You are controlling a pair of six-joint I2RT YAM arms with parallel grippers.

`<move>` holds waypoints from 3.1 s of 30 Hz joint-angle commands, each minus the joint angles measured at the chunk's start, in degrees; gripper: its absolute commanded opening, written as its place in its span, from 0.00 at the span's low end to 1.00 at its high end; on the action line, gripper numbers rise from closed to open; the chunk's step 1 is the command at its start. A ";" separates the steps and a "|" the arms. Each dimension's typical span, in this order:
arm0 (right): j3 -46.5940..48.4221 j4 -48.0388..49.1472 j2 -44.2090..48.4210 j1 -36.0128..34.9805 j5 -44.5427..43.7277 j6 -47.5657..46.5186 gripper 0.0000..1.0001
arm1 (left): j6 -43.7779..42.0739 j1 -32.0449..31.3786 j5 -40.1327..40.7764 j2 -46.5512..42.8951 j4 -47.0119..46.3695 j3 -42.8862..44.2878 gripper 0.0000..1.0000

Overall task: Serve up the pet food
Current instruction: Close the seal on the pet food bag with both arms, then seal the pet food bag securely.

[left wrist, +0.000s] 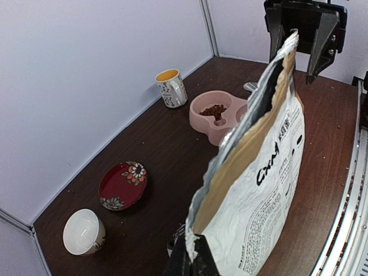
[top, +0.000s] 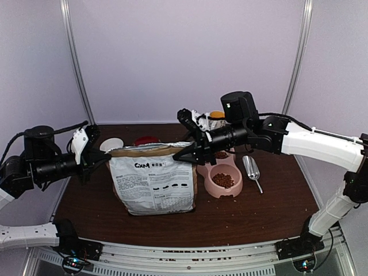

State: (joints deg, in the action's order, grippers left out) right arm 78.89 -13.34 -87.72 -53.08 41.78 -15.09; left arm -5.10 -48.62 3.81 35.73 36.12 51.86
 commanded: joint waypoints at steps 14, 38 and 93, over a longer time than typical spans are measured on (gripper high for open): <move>1.79 5.75 -2.51 -1.20 -1.42 2.30 0.00 | -0.42 1.16 0.24 -1.90 -6.59 1.01 0.00; 0.77 2.04 -0.76 0.87 -0.07 1.41 0.00 | -1.54 1.16 -3.16 -2.19 -6.41 0.93 0.00; -8.31 10.56 4.78 5.05 10.25 1.37 0.03 | -8.42 -10.18 -7.32 52.14 15.62 43.91 0.38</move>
State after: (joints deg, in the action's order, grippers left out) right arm 69.93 -4.89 -82.04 -48.16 50.63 -14.61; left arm -13.15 -58.39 -5.50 87.61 53.60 96.86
